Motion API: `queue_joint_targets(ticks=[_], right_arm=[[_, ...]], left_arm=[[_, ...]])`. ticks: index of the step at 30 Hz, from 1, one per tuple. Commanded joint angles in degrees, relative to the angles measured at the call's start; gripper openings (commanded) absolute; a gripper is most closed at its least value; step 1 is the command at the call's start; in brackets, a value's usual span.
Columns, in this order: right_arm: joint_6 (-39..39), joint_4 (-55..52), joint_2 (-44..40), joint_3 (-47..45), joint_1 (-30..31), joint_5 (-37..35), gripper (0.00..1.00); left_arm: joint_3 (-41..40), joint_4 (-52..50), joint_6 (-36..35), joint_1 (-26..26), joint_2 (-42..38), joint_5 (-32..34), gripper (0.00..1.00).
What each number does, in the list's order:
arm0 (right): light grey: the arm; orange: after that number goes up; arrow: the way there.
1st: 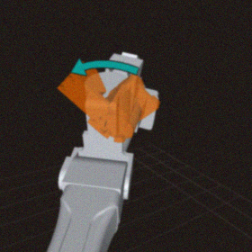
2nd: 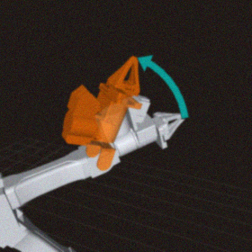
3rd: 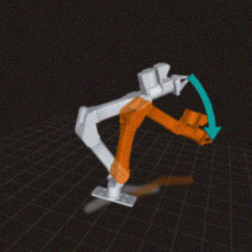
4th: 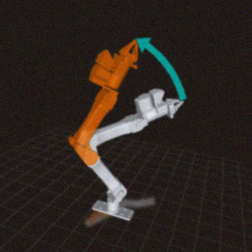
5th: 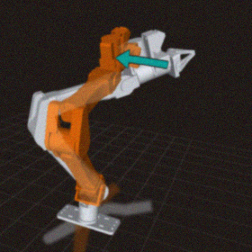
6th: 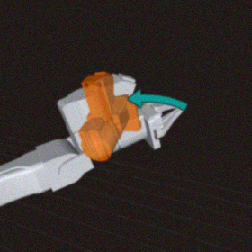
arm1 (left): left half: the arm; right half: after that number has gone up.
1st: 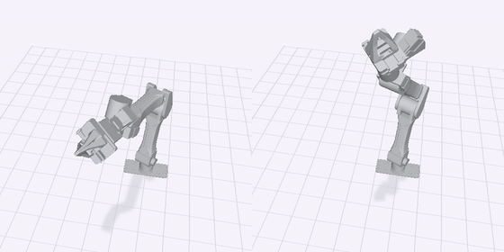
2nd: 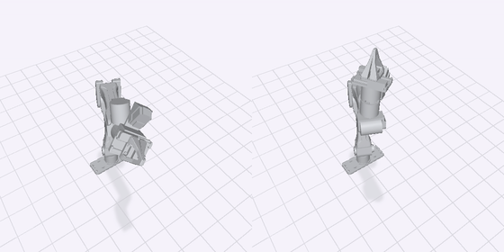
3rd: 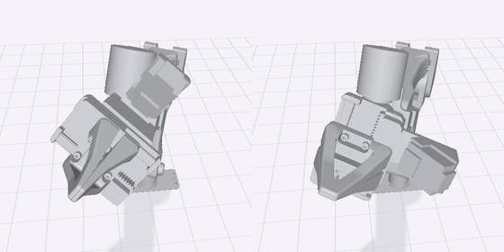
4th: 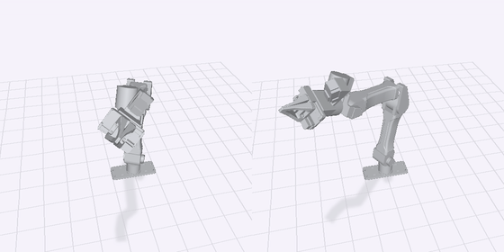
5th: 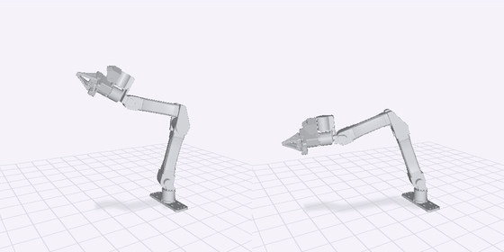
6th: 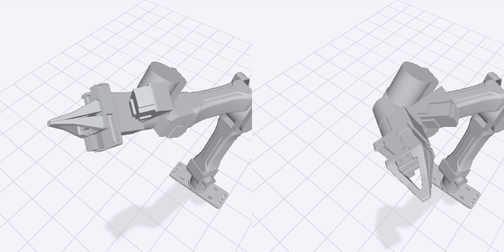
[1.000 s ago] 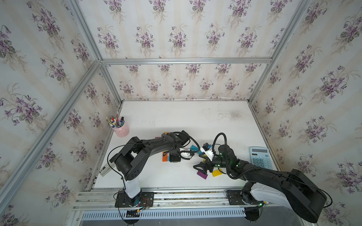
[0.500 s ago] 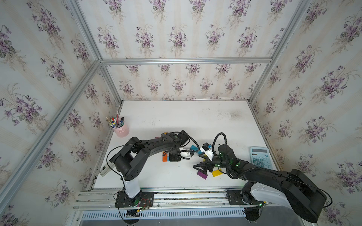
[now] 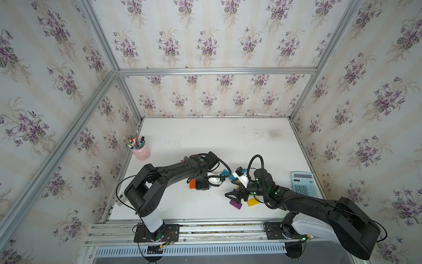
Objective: Assemble the letter t with building blocks
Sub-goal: Assemble the building block at the center of the board.
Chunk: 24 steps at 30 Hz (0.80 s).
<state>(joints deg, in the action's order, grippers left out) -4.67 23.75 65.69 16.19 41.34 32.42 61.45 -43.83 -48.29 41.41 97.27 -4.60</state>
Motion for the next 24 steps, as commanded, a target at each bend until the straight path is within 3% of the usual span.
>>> queue_joint_targets(ticks=[1,7,11,12,13,14,20,24], right_arm=[[0.37,0.33,-1.06,-0.14,0.07,-0.08,1.00],[0.02,0.42,-1.62,-0.21,0.05,-0.17,1.00],[-0.72,-0.12,-1.53,0.11,0.05,-2.60,1.00],[-1.12,-0.46,-1.53,0.32,0.01,-3.68,1.00],[-1.76,-1.14,-1.45,0.95,-0.23,-4.63,1.00],[-2.39,-1.91,-1.47,1.53,-0.59,-5.30,1.00],[-3.86,-9.36,-2.32,6.54,-3.75,-9.19,1.00],[-3.07,-12.23,-1.99,8.92,-4.78,-10.75,1.00]], left_arm=[[0.75,-2.03,0.30,-0.08,-1.50,-0.94,0.53],[3.67,-5.26,2.72,-0.19,-5.97,-1.10,0.53],[3.29,-3.62,8.00,-0.19,-11.21,-1.41,0.55],[3.60,-3.31,9.89,-0.19,-12.48,-1.78,0.60],[3.89,-2.82,12.21,-0.19,-13.97,-2.26,0.93],[3.86,-1.98,14.06,-0.19,-15.65,-2.34,1.00],[2.71,5.25,27.34,-0.31,-24.95,3.78,1.00],[3.31,6.04,41.68,-3.26,-27.88,-3.06,1.00]])
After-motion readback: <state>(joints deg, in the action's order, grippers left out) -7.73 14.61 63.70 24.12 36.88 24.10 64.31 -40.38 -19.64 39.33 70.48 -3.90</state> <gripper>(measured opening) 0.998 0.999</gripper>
